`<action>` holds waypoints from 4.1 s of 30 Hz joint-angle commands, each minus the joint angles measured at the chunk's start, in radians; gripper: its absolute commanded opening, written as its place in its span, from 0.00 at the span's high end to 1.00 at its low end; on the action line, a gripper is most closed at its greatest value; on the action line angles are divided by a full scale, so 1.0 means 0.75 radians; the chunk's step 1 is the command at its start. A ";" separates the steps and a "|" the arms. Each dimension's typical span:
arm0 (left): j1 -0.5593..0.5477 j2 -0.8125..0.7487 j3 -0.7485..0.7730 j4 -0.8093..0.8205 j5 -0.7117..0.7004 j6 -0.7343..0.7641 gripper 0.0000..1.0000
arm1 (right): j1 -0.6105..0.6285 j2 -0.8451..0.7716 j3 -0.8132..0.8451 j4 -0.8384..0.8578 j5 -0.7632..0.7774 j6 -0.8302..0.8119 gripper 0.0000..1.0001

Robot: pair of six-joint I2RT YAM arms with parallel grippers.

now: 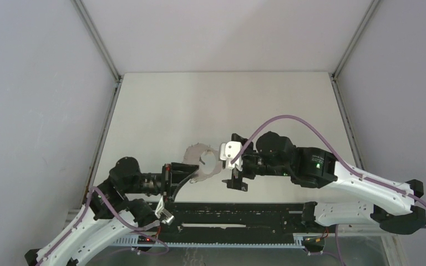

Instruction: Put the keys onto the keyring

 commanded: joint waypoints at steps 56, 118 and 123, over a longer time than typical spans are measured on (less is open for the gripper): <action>-0.005 -0.156 -0.181 0.727 -0.509 -0.939 0.50 | 0.362 0.185 -0.118 0.716 1.036 -0.184 1.00; -0.004 -0.006 0.101 0.408 -0.512 -2.095 0.58 | 0.357 0.205 -0.107 0.946 1.172 -0.267 1.00; 0.061 0.076 0.149 0.510 -0.536 -2.347 0.56 | 0.361 0.198 -0.111 0.940 1.159 -0.249 1.00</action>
